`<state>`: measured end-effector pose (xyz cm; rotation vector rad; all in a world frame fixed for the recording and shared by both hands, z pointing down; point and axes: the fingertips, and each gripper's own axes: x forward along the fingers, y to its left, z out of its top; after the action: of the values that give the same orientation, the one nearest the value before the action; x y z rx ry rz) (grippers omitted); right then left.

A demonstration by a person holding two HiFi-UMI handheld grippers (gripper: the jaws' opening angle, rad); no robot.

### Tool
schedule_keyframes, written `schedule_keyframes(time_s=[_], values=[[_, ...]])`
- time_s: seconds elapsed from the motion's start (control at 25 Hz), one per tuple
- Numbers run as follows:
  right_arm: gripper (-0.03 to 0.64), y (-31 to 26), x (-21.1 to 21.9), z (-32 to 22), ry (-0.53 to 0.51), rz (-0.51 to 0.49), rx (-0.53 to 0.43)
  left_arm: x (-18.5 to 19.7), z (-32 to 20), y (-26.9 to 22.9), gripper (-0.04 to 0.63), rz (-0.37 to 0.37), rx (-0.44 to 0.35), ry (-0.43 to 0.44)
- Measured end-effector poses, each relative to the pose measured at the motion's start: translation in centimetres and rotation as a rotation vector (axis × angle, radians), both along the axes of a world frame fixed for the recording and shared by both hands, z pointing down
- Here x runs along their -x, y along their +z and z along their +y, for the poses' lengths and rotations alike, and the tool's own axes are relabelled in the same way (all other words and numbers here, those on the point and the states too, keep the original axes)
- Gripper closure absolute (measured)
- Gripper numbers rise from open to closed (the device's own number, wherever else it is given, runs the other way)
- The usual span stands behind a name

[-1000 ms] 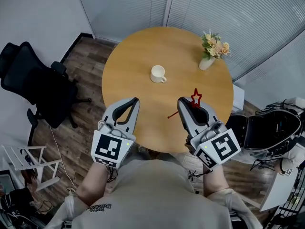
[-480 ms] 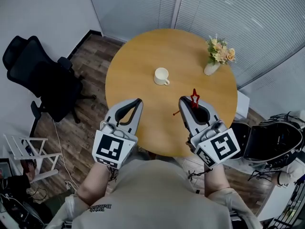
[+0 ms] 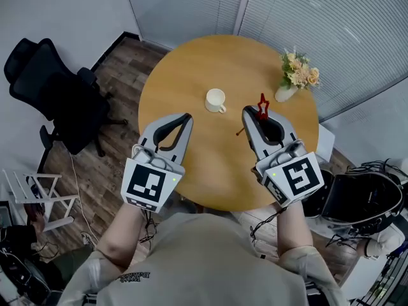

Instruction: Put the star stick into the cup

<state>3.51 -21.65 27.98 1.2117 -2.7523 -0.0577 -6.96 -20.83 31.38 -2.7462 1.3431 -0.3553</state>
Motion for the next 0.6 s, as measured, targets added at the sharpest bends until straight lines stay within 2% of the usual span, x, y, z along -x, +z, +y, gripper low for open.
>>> schedule_keyframes(time_s=[0.4,0.6], values=[[0.586,0.0,1.7,-7.5,-0.044,-0.044,-0.015,-1.2,-6.8,0.0,0.572,-0.053,-0.07,0.031],[0.586,2.4,1.1,-12.9,-0.047,-0.043,0.006,-2.1,-11.9,1.7,0.572,-0.038,-0.047,0.004]])
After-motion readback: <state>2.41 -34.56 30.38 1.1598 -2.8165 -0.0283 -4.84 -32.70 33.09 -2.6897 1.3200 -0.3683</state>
